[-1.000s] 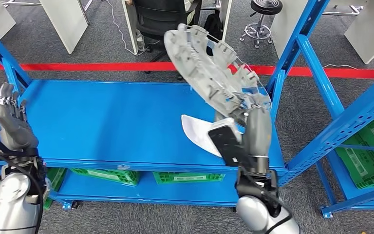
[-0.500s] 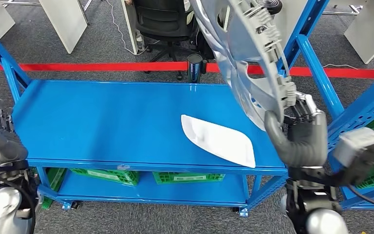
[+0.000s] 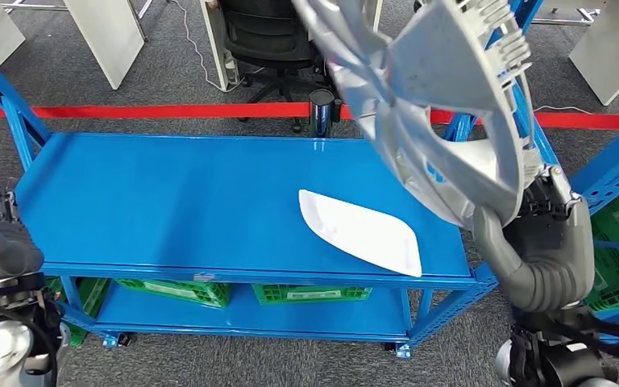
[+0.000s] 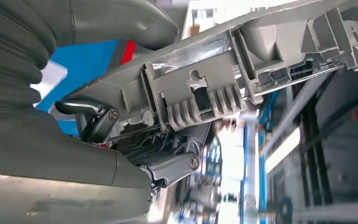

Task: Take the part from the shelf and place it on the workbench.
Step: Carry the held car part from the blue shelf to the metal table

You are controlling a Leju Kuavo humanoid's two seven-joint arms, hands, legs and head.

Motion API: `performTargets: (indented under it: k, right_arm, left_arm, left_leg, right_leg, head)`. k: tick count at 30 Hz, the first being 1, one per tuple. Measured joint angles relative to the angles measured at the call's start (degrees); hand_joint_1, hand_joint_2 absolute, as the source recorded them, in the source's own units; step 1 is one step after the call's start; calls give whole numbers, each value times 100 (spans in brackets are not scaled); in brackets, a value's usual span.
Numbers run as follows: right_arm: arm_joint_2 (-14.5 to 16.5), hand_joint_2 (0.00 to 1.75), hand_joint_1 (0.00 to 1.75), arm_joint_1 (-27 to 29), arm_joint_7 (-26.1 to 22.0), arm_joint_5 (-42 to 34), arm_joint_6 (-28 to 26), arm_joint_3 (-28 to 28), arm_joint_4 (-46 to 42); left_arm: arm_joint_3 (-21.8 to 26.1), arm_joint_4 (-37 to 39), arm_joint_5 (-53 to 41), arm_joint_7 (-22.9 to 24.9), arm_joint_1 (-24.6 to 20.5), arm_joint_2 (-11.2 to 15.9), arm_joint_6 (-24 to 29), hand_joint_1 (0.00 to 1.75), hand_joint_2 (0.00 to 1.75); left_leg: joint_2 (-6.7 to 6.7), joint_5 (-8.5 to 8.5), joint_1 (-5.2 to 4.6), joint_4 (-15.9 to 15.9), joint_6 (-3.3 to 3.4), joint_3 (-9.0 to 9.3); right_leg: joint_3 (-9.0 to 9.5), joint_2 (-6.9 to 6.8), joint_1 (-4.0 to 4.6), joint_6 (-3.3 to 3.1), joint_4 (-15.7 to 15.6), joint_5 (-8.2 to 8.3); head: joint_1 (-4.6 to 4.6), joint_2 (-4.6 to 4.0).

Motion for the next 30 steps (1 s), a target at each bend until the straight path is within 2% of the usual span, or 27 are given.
performTargets:
  k: [13,19,25,30]
  right_arm:
    - [-27,175,175,691,-492,-88,163,3,-271]
    - [-12,175,175,1154,-531,728,-154,4,-342]
    - [40,175,175,1509,-248,1779,-760,12,-407]
    - [78,175,175,1735,-114,2180,-1235,16,-425]
  left_arm:
    - [-361,-427,-468,-162,311,-167,161,0,0]
    - [-895,-670,-1139,-85,405,-278,402,0,0]
    - [-1297,-891,-1251,-8,490,-310,609,0,0]
    - [-1499,-1105,-1265,0,593,-308,749,0,0]
  left_leg:
    - [0,-7,-4,-1,10,0]
    - [0,-14,-9,-1,21,-1]
    - [0,-30,-23,1,39,-2]
    - [-1,-40,-43,6,60,-1]
  right_leg:
    - [1,-2,-3,5,0,-4]
    - [1,-2,-8,13,0,-10]
    - [5,-1,-25,52,-1,-22]
    - [8,-1,-47,77,6,-30]
  head:
    - [3,0]
    - [5,0]
    - [0,0]
    - [-5,0]
